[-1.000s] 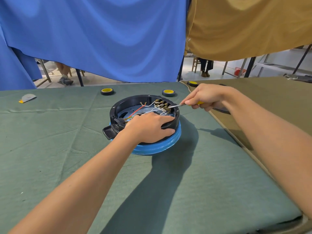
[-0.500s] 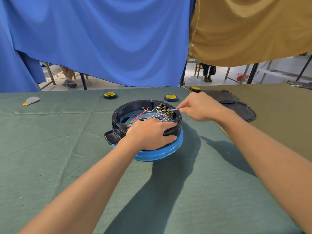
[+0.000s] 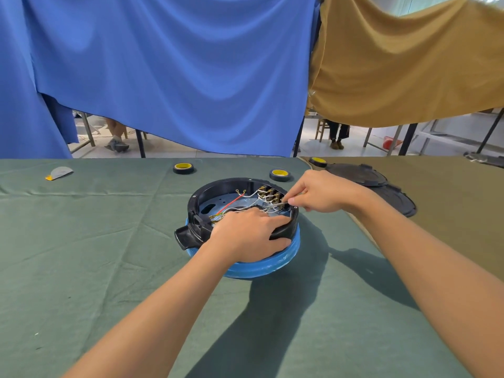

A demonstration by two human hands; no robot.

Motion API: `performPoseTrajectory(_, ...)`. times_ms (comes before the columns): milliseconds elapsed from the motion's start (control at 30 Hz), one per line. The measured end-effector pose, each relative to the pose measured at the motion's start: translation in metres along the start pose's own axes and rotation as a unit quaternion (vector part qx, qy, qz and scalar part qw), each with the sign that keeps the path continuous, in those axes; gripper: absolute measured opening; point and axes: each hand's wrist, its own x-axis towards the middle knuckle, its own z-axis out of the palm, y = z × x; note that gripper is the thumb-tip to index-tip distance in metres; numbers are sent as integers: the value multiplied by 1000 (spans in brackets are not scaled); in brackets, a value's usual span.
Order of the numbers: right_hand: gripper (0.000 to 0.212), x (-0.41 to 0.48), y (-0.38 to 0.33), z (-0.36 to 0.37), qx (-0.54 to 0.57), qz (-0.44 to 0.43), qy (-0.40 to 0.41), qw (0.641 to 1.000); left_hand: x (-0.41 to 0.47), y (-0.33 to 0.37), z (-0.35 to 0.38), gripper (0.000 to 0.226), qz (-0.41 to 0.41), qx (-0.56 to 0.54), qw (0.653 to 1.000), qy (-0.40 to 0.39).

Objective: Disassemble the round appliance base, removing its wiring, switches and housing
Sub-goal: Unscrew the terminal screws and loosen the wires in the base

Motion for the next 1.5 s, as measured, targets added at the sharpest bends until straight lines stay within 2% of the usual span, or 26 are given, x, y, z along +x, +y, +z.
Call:
performPoseTrajectory(133, 25, -7, 1, -2, 24, -11, -4, 1000, 0, 0, 0, 42, 1, -4, 1000, 4)
performPoseTrajectory(233, 25, -13, 1, 4, 42, 11, 51, 998, 0, 0, -1, 41, 1, -13, 1000, 5)
performPoseTrajectory(333, 27, -15, 7, 23, 64, 59, 122, 989, -2, 0, -1, 53, -12, -41, 999, 5)
performPoseTrajectory(433, 30, -16, 16, 60, 124, 95, 247, 956, -3, 0, -5, 64, -28, -119, 992, 31)
performPoseTrajectory(533, 30, -22, 18, 100, 188, 144, 342, 909, -1, -4, -6, 41, -63, -188, 976, 93)
performPoseTrajectory(667, 28, -22, 29, 124, 241, 189, 336, 891, 10, -16, -12, 33, -139, -221, 962, 82)
performPoseTrajectory(733, 27, -22, 34, 126, 274, 193, 337, 880, 19, -19, -18, 31, -159, -193, 966, 69)
performPoseTrajectory(833, 24, -23, 38, 126, 312, 200, 338, 865, 30, -18, -22, 22, -164, -105, 979, 63)
performPoseTrajectory(1000, 23, -23, 39, 125, 324, 198, 330, 864, 38, -11, -11, 15, -136, -85, 986, 36)
performPoseTrajectory(1233, 23, -22, 38, 125, 321, 189, 322, 870, 41, -9, -8, 18, -150, -45, 984, 88)
performPoseTrajectory(1400, 24, -25, 38, 126, 323, 188, 320, 871, 37, -7, -10, 13, -139, -67, 981, 120)
performPoseTrajectory(1500, 22, -27, 34, 124, 336, 167, 327, 868, 36, -1, -18, 11, -123, -80, 974, 173)
